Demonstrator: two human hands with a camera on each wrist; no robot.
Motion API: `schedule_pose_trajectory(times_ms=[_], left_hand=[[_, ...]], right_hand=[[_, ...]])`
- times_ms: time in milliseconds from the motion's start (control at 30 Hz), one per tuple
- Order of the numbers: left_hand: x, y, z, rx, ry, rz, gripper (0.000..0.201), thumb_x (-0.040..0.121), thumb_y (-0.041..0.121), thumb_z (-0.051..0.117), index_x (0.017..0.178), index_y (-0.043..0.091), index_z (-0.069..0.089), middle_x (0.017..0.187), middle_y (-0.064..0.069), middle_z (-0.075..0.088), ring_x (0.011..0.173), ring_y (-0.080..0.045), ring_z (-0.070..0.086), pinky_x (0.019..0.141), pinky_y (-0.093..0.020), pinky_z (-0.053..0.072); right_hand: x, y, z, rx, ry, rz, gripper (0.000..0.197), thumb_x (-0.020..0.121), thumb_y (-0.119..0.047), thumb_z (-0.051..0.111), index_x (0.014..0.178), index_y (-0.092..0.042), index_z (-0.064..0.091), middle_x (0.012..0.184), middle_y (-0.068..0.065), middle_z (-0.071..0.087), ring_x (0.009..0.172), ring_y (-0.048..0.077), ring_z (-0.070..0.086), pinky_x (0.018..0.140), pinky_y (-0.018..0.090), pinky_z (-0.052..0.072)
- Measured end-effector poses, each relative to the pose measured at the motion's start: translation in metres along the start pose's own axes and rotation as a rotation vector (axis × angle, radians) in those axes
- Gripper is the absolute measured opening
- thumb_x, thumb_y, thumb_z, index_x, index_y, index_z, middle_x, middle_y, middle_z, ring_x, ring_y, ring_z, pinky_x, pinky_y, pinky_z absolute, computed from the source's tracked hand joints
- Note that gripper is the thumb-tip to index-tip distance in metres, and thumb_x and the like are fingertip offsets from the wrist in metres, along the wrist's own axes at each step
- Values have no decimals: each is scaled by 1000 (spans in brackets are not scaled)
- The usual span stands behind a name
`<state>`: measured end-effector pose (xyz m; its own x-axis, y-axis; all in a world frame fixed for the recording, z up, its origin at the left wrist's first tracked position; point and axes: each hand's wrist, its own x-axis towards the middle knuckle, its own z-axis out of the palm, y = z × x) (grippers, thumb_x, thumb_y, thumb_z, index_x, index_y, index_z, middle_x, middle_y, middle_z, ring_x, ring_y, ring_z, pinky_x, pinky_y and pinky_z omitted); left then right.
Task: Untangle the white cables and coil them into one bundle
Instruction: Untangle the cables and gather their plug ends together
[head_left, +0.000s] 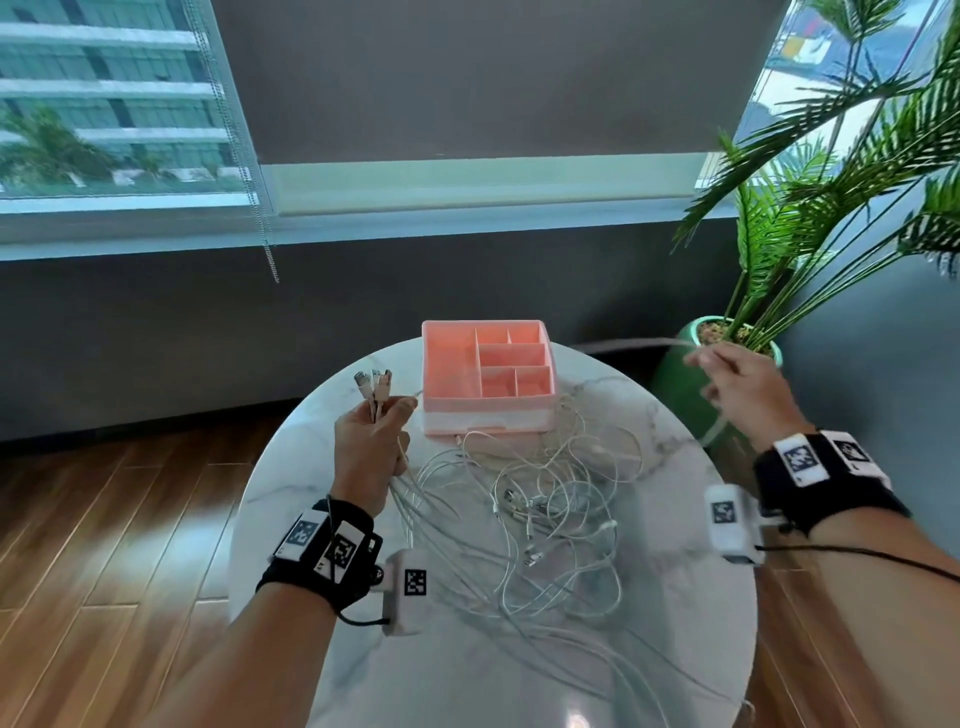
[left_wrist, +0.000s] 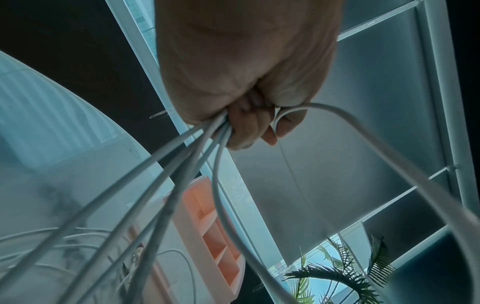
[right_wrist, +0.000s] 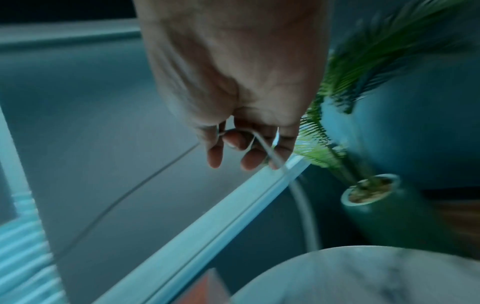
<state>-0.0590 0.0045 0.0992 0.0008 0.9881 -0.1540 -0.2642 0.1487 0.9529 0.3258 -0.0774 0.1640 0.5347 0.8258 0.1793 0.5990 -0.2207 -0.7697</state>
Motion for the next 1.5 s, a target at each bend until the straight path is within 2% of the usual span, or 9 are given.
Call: schedule_pose_trajectory(times_ms=[200, 333, 533, 733, 833, 933, 1100, 1267, 1500], left_hand=[[2, 2, 6, -64, -24, -14, 19, 103, 16, 52, 91, 8, 64, 52, 7, 24, 42, -9, 20, 40, -18, 19], [4, -1, 15, -127, -78, -10, 28, 107, 25, 47, 91, 8, 63, 53, 7, 24, 40, -7, 19, 40, -17, 18], [-4, -3, 41, -169, -154, -55, 35, 108, 29, 43, 80, 12, 56, 54, 6, 23, 41, -6, 17, 40, -15, 18], [-17, 0, 66, -231, -203, -70, 42, 109, 32, 39, 68, 20, 40, 57, 2, 22, 43, -9, 17, 40, -17, 16], [-13, 12, 59, -318, -162, -91, 43, 108, 36, 38, 68, 20, 39, 55, 4, 25, 43, -9, 21, 39, -19, 19], [-2, 21, 37, -418, -122, -107, 45, 108, 36, 37, 67, 19, 38, 53, 4, 31, 45, -12, 33, 45, -24, 32], [6, 17, 17, -432, -70, -116, 43, 108, 34, 39, 68, 17, 41, 59, 0, 44, 56, -17, 47, 67, -34, 52], [8, 3, 12, -340, -61, -184, 45, 108, 34, 38, 66, 19, 39, 54, 5, 26, 44, -10, 22, 38, -19, 22], [-11, -39, 19, -230, -148, -314, 42, 109, 32, 33, 68, 21, 37, 53, 7, 21, 41, -7, 16, 37, -16, 13]], right_hand=[[-27, 128, -60, -185, 320, 455, 34, 88, -31, 52, 100, -7, 73, 98, 27, 69, 86, 42, 62, 75, 41, 47], [-59, 182, -59, -487, 73, 792, 31, 93, -9, 49, 107, 12, 67, 115, 32, 64, 105, 46, 61, 82, 41, 46], [-77, 73, 37, -142, -191, 195, 18, 96, -19, 60, 109, -9, 68, 108, 13, 70, 96, 28, 64, 80, 31, 46], [-126, -71, 149, 184, -755, -223, 54, 84, -42, 75, 129, -21, 53, 121, -9, 62, 107, 1, 58, 91, 13, 43], [-138, -81, 176, 354, -790, -110, 18, 92, -35, 64, 97, -19, 59, 77, -2, 62, 64, 12, 59, 66, 35, 53], [-137, -52, 172, 297, -784, -10, 33, 100, -33, 54, 71, -18, 57, 59, -4, 47, 42, 4, 41, 44, 22, 38], [-133, 28, 145, -46, -804, -92, 49, 98, -50, 50, 58, -24, 38, 50, -13, 35, 42, 3, 29, 46, 20, 26], [-136, 111, 97, -280, -771, 92, 47, 96, -55, 51, 65, -20, 48, 53, -6, 41, 47, 4, 37, 51, 23, 30], [-91, 141, -4, -513, -425, 132, 42, 96, -49, 52, 64, -25, 64, 64, 1, 63, 62, 24, 60, 55, 32, 39]])
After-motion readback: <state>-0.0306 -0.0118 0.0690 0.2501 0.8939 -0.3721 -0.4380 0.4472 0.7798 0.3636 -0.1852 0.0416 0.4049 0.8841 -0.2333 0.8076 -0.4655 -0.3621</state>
